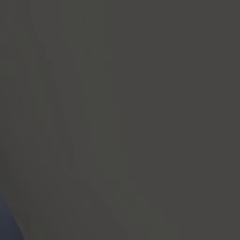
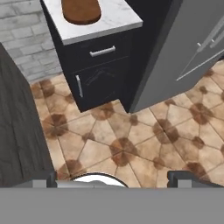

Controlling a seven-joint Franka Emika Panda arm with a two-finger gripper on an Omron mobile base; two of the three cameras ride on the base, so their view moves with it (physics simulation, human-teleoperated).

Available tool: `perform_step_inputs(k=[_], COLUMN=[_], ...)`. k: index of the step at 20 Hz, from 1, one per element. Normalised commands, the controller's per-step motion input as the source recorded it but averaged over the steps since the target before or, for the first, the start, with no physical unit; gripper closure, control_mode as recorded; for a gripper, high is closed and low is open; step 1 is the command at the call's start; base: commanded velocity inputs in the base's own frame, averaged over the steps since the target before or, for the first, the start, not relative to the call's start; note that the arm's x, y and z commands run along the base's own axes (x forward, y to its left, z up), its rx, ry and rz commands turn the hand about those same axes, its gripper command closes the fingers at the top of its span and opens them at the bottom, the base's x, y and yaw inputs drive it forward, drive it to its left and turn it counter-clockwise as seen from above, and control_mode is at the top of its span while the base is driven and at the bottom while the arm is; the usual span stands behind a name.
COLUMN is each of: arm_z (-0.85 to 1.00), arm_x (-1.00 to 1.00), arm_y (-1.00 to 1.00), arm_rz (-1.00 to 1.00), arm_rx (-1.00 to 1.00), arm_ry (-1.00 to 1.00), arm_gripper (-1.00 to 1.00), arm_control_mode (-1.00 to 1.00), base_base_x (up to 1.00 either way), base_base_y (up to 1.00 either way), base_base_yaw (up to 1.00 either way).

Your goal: Move the cutting board and knife to the sink. Then move spray from the cabinet to the counter.

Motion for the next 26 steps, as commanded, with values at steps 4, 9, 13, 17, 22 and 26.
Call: perform_step_inputs(k=[4,9,13,17,22,26], arm_z=[0.0,0.0,0.0,0.0,0.0,0.0], arm_x=[0.0,0.0,0.0,0.0,0.0,0.0], arm_y=[0.0,0.0,0.0,0.0,0.0,0.0], arm_rz=[0.0,0.0,0.0,0.0,0.0,0.0], arm_rx=[0.0,0.0,0.0,0.0,0.0,0.0], arm_ry=[0.0,0.0,0.0,0.0,0.0,0.0], arm_gripper=[-1.0,-1.0,-1.0,-1.0,-1.0,-1.0], arm_control_mode=[1.0,1.0,1.0,1.0,1.0,1.0], base_base_x=[0.55,0.25,0.33,0.42,0.25,-0.01], base_base_y=[0.12,0.03,0.33,0.78,0.74,0.66], base_base_yaw=[0.24,0.19,0.14,-0.04,-0.16,-0.37])
